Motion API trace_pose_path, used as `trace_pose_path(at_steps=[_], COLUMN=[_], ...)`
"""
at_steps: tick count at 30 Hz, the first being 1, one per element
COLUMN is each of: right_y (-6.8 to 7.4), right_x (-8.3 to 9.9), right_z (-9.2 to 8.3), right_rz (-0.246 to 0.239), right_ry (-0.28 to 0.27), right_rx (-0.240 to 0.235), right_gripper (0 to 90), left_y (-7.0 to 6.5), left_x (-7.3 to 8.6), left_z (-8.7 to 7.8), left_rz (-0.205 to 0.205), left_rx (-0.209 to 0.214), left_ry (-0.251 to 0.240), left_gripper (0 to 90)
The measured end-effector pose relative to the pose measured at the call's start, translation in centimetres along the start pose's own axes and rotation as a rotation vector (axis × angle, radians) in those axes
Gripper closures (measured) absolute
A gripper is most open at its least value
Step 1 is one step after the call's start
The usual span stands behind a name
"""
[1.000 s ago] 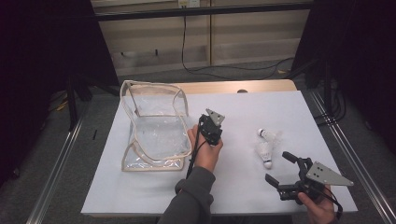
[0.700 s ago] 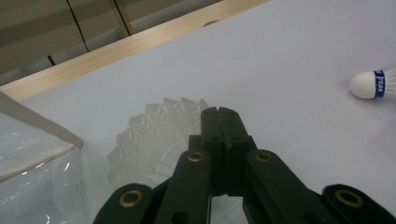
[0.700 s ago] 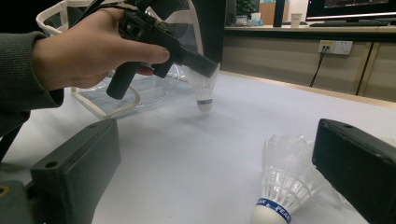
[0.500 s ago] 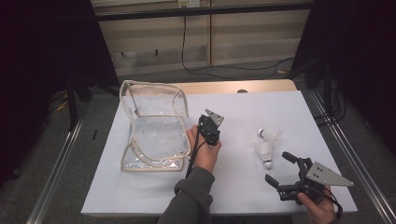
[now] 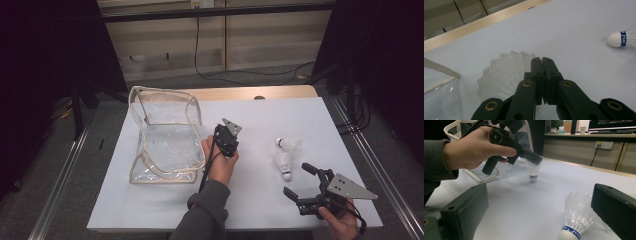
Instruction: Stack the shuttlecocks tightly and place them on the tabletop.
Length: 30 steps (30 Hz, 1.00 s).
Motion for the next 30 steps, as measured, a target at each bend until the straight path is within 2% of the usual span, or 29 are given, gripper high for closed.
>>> trace_pose_path(at_steps=[6,12,15,20,23,25,30], right_y=[0.0,0.0,0.0,0.0,0.0,0.0,0.0], right_x=[0.1,0.1,0.0,0.1,0.1,0.0,0.1], right_z=[0.0,0.0,0.0,0.0,0.0,0.0,0.0], right_rz=[0.002,0.002,0.002,0.001,0.003,0.003,0.002], right_ry=[0.002,0.002,0.002,0.003,0.003,0.002,0.003], right_rx=[0.001,0.0,0.0,-0.001,0.0,-0.002,-0.001], right_gripper=[0.6,0.6,0.6,0.6,0.6,0.6,0.6], left_y=[-0.9,-1.8,-2.2,-2.7,-2.9,-2.9,-2.7], left_x=[-0.2,0.0,0.0,0.2,0.2,0.0,0.0], left_z=[0.3,0.6,0.8,1.0,1.0,1.0,1.0], left_rz=[-0.028,-0.023,-0.04,-0.044,-0.047,-0.066,-0.07], left_rx=[0.049,0.085,0.106,0.124,0.132,0.14,0.14], left_ry=[-0.017,-0.005,-0.003,0.01,0.005,-0.007,-0.01], left_gripper=[84.2,80.4,78.8,77.1,75.2,74.6,74.4])
Point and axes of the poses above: each handheld gripper's, and its own axes: z roughly forward along the jaws, x roughly out of its underside, y roughly to its left, the point moved 9 cm from there along z, roughly forward along the jaws, and after that the axes turned 5 degrees about -y, right-handed, at the moved point
